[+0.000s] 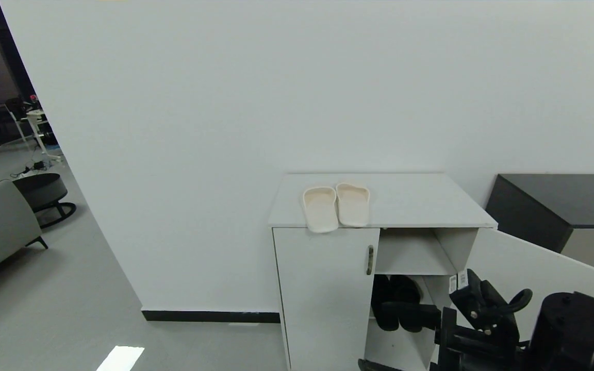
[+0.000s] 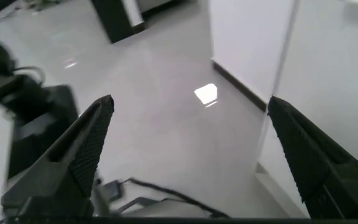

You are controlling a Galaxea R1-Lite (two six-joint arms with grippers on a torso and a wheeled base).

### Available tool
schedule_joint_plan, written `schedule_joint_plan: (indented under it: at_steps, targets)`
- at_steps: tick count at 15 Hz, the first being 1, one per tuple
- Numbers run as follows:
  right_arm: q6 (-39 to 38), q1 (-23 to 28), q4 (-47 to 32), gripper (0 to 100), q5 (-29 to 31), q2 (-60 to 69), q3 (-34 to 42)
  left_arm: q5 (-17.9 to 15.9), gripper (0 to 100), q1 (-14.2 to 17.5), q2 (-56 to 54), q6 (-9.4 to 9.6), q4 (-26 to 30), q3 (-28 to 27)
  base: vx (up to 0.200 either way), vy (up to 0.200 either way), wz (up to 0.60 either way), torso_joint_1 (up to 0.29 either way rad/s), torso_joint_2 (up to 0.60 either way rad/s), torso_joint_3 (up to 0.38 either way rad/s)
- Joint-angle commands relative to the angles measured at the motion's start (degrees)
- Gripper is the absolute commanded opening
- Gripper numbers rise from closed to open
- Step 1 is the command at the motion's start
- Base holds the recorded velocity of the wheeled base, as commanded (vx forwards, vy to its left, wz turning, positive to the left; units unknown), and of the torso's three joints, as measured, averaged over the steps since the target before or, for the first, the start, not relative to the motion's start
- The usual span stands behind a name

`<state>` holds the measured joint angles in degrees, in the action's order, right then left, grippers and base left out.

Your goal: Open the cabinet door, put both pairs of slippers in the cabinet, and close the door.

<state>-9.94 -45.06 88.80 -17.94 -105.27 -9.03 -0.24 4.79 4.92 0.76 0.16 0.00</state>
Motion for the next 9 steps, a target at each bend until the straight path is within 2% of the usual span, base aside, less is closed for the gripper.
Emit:
schedule_joint_plan:
  at_steps: [1,2,3,4,5,6,7,9]
  targets:
    - [0.3,-1.5,-8.6,100,8.3,1.0,-7.8,0.1,0,0.0,0.1,0.04,0.0,0.0,0.0,0.0,0.0,0.0,0.0,0.0]
    - [-0.7,-3.3,-36.1,100,27.0,5.5,-22.8,0.1,0,0.0,0.1,-0.14,0.0,0.0,0.0,0.0,0.0,0.0,0.0,0.0]
    - [-4.7,-3.8,-52.8,100,33.7,7.0,-33.2,0.1,0,0.0,0.1,-0.14,0.0,0.0,0.0,0.0,0.0,0.0,0.0,0.0]
    - [-10.1,-4.9,-61.7,100,37.7,6.9,-40.4,-0.3,0,0.0,0.1,0.21,0.0,0.0,0.0,0.0,0.0,0.0,0.0,0.0]
    - [-14.5,-5.2,-70.6,100,44.8,4.8,-48.0,-2.0,0,0.0,0.2,1.09,0.0,0.0,0.0,0.0,0.0,0.0,0.0,0.0]
    - [-16.0,-5.1,-73.5,100,48.5,3.0,-50.9,-2.7,0,0.0,0.2,1.35,0.0,0.0,0.0,0.0,0.0,0.0,0.0,0.0]
    - [-16.6,-5.1,-73.0,100,51.3,0.9,-51.8,-3.0,0,0.0,0.2,1.79,0.0,0.0,0.0,0.0,0.0,0.0,0.0,0.0]
    - [-15.6,-5.1,-71.2,100,52.1,-0.6,-51.7,-3.0,0,0.0,0.2,2.14,0.0,0.0,0.0,0.0,0.0,0.0,0.0,0.0]
